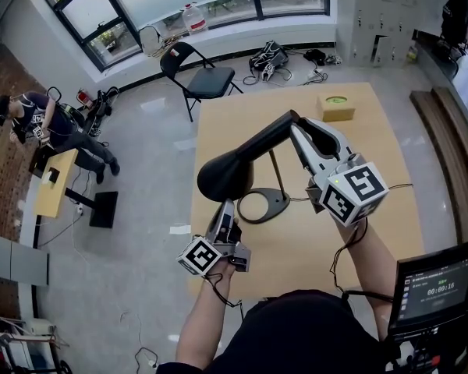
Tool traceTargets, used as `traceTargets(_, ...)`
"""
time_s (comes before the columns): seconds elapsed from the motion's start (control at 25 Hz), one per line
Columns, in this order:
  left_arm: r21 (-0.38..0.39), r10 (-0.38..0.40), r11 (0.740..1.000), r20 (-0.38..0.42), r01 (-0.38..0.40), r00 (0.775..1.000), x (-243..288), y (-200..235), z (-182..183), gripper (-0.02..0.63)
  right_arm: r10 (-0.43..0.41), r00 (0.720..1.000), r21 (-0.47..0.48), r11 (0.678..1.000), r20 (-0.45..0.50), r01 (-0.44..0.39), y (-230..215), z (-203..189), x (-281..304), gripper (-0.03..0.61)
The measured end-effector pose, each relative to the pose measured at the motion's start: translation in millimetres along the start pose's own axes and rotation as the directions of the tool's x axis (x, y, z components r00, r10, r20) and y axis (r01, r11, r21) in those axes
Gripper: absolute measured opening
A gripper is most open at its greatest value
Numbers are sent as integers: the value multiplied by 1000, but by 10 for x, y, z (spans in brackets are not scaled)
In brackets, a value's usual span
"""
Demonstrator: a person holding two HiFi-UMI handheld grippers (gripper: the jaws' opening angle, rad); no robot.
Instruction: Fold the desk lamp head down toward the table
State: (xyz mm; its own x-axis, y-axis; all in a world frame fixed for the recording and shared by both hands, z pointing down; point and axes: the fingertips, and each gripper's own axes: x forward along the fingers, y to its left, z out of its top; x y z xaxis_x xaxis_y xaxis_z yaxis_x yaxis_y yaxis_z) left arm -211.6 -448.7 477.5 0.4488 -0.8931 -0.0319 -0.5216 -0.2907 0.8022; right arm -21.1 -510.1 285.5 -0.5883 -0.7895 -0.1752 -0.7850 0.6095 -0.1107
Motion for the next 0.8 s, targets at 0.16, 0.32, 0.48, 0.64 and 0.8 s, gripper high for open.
traceTargets(0.16, -11, 1, 1000, -11, -1, 1000, 19, 13, -44, 44, 2, 1000, -1, 1000, 5, -2, 18, 27, 22, 83)
traceTargets(0.32, -13, -2, 1000, -14, 1, 1000, 32, 12, -51, 44, 1, 1000, -2, 1000, 6, -1, 24, 39, 33, 81)
traceTargets(0.48, -17, -2, 1000, -23, 2, 1000, 43, 14, -76, 44, 1, 1000, -5, 1000, 8, -1, 28, 53, 41, 81)
traceTargets(0.64, -22, -4, 1000, -37, 3, 999, 61, 15, -130, 44, 3, 1000, -5, 1000, 11, -3, 37, 71, 43, 81)
traceTargets(0.8, -21, -7, 1000, -45, 6, 999, 70, 22, -147, 44, 2, 1000, -3, 1000, 12, -2, 42, 74, 52, 81)
